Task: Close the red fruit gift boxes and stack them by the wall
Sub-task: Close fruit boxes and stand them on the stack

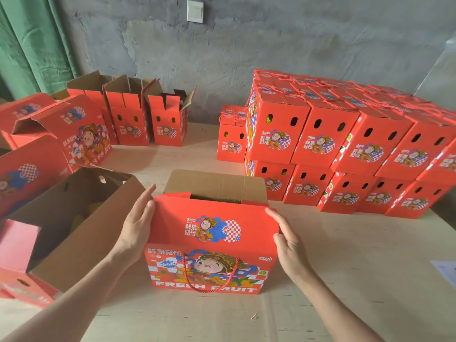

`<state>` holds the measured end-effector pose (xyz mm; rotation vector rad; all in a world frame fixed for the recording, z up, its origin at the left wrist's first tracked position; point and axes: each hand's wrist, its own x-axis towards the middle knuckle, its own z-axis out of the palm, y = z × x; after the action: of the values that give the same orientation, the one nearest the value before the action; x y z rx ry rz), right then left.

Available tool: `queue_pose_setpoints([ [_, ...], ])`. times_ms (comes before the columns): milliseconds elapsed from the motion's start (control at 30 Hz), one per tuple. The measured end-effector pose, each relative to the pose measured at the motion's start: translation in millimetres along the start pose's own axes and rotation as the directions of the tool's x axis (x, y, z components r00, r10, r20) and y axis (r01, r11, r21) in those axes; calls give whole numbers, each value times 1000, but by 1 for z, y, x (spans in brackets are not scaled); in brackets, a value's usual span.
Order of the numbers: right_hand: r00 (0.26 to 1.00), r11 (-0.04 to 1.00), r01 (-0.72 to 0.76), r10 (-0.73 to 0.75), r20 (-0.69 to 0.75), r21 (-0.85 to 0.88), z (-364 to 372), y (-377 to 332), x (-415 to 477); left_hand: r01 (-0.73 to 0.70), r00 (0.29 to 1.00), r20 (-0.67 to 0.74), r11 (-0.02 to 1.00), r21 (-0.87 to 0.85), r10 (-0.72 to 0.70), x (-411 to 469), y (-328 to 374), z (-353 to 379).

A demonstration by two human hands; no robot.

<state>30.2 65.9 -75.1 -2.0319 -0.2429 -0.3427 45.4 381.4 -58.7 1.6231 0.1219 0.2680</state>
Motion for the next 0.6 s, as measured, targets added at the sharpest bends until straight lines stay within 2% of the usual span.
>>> queue_pose_setpoints([
  [133,995,962,48,-70,-73,-267,15,-7,0,-42,997,-57,994,103,47,-1,-2,6],
  [233,998,930,39,-55,-33,-366,20,-11,5,-66,994,-70,968,241,85,1,-5,8],
  [300,1000,913,2,-4,-5,-408,21,-13,7,-133,986,-41,913,386,161,0,-9,8],
  [400,996,872,-13,54,70,-489,20,-14,9,-233,972,95,808,541,216,0,-11,5],
  [467,985,787,48,66,161,-615,18,-15,13,-275,961,208,701,658,181,1,-11,4],
  [533,951,687,153,93,295,-710,16,-20,18,-362,932,292,481,799,217,5,-7,4],
  [600,903,648,246,117,413,-721,17,-22,23,-446,893,396,303,842,214,7,0,7],
])
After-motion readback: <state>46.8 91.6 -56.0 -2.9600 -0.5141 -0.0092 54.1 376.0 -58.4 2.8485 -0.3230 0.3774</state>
